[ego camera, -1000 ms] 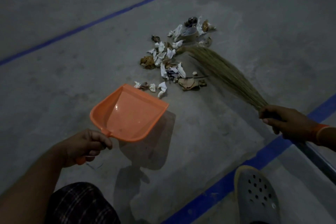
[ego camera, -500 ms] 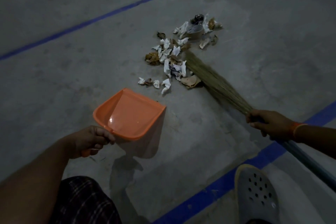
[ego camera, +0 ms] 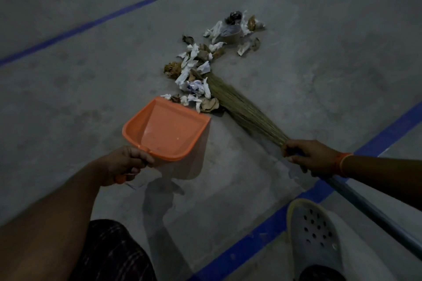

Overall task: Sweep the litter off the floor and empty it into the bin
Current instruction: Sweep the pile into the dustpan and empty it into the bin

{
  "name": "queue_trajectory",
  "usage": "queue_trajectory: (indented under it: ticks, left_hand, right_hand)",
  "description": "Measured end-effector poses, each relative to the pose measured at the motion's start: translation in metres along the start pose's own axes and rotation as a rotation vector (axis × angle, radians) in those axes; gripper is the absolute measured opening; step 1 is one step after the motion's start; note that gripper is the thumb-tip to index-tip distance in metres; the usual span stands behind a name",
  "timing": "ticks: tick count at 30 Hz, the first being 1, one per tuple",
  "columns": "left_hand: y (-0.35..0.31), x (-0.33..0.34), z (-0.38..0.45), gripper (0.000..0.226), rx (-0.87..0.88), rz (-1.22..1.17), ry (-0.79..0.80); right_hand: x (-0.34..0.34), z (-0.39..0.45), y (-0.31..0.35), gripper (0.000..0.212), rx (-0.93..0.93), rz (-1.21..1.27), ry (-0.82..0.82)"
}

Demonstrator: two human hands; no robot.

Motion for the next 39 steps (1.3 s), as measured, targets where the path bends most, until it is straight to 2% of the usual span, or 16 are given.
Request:
queue_trajectory:
  ticks: [6, 12, 15, 22, 27, 32, 39]
  left_hand:
    - [-0.005, 0.007, -0.001, 0.042, 0.015, -0.014, 0.002]
    - [0.012, -0.011, -0.009, 0.045, 0.032, -0.027, -0.011]
    - [0.018, -0.016, -0.015, 0.043, 0.025, -0.072, -0.014]
    - [0.036, -0.030, -0.031, 0.046, -0.031, -0.106, -0.093]
    - [0.025, -0.027, -0.033, 0.030, -0.046, -0.106, -0.115]
    - [0.013, -0.017, -0.019, 0.028, -0.044, -0.145, -0.120]
    - [0.005, -0.019, 0.006, 0.043, -0.047, -0.169, -0.107]
  right_hand:
    - [-0.009, -0.016, 0.006, 0.013, -0.062, 0.040, -0.022]
    - [-0.043, -0.042, 0.018, 0.026, -0.108, 0.050, -0.108]
    - [-0.062, -0.036, 0.022, 0.023, -0.094, 0.017, -0.137]
    - [-0.112, 0.034, 0.053, 0.015, -0.080, -0.124, -0.171]
    - [-0.138, 0.085, 0.074, 0.012, -0.086, -0.198, -0.138]
    - [-0.165, 0.124, 0.074, 0.012, -0.071, -0.251, -0.145]
    - [-0.205, 0.195, 0.073, 0.013, -0.054, -0.349, -0.146]
Point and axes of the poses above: each hand's wrist, its own z-axis towards the middle knuckle, its own x-axis out of the palm, y = z × x, the point moved 10 cm from there along z, towards the middle knuckle, and after that the axes turned 10 degrees about z, right-handed, at the moved point
